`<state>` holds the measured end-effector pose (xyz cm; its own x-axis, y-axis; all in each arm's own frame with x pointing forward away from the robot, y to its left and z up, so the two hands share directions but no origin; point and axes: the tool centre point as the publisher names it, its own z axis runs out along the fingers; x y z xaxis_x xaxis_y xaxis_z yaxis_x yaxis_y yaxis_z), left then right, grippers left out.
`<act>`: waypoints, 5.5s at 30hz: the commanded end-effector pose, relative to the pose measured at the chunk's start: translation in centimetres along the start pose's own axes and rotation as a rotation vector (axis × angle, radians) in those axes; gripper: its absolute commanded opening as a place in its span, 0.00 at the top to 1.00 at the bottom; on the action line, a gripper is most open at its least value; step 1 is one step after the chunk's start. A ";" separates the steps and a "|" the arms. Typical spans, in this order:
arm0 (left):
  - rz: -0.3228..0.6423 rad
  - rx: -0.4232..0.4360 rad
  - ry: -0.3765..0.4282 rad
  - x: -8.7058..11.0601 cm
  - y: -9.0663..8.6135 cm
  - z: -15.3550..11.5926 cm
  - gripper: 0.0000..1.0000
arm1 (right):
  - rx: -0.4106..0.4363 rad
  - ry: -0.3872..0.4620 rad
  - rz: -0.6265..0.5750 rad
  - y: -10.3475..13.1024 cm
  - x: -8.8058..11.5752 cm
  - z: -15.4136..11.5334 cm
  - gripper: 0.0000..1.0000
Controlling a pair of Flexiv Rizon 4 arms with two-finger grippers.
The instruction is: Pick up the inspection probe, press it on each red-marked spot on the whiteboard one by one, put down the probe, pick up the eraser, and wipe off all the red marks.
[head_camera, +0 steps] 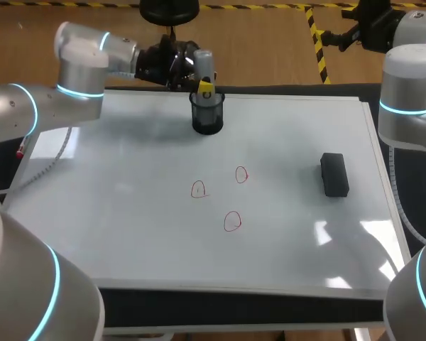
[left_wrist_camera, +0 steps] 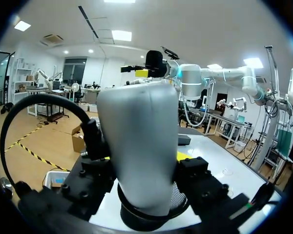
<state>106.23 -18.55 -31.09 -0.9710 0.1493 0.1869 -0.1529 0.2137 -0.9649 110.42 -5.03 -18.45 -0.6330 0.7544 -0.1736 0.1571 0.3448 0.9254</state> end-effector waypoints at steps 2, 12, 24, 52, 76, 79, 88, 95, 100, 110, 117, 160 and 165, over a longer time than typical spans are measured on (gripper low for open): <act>0.012 -0.020 -0.005 0.6 -0.7 0.1 1.00 | 0.000 0.000 0.000 0.0 0.0 0.0 0.00; 0.062 -0.054 0.001 1.1 -1.9 0.1 1.00 | 0.000 0.000 0.000 0.0 0.0 0.0 0.00; 0.129 -0.100 -0.002 2.1 -3.8 -0.3 1.00 | 0.000 0.000 0.000 0.0 0.0 0.0 0.00; 0.288 -0.193 -0.018 4.3 -5.7 0.2 1.00 | 0.000 0.000 0.000 0.0 0.0 0.0 0.00; 0.284 -0.179 -0.024 4.7 -7.6 -0.8 1.00 | 0.000 0.000 0.000 0.0 0.0 0.0 0.00; 0.281 -0.179 -0.023 4.8 -8.0 -0.9 1.00 | 0.000 0.000 0.000 0.0 0.0 0.0 0.00; 0.297 -0.184 -0.026 6.0 -9.9 -1.4 1.00 | 0.000 0.000 0.000 0.0 0.0 0.0 0.00; 0.311 -0.189 -0.034 7.2 -11.3 -1.6 1.00 | 0.000 0.000 0.000 0.0 0.0 0.0 0.00; 0.320 -0.196 -0.038 8.0 -11.9 -1.6 1.00 | 0.000 0.000 0.000 0.0 0.0 0.0 0.00; 0.316 -0.204 -0.027 8.4 -12.2 -1.5 1.00 | 0.000 0.000 0.000 0.0 0.0 0.0 0.00; 0.316 -0.204 -0.027 8.4 -12.2 -1.5 1.00 | 0.000 0.000 0.000 0.0 0.0 0.0 0.00; 0.349 -0.166 0.014 12.0 -12.1 -0.2 1.00 | 0.000 0.000 0.000 0.0 0.0 0.0 0.00; 0.343 -0.148 0.010 13.4 -11.5 -0.3 1.00 | 0.000 0.000 0.000 0.0 0.0 0.0 0.00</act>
<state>96.11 -19.17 -17.33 -0.9548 0.2679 -0.1287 0.2075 0.2909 -0.9340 110.42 -5.03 -18.45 -0.6331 0.7544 -0.1736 0.1571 0.3448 0.9254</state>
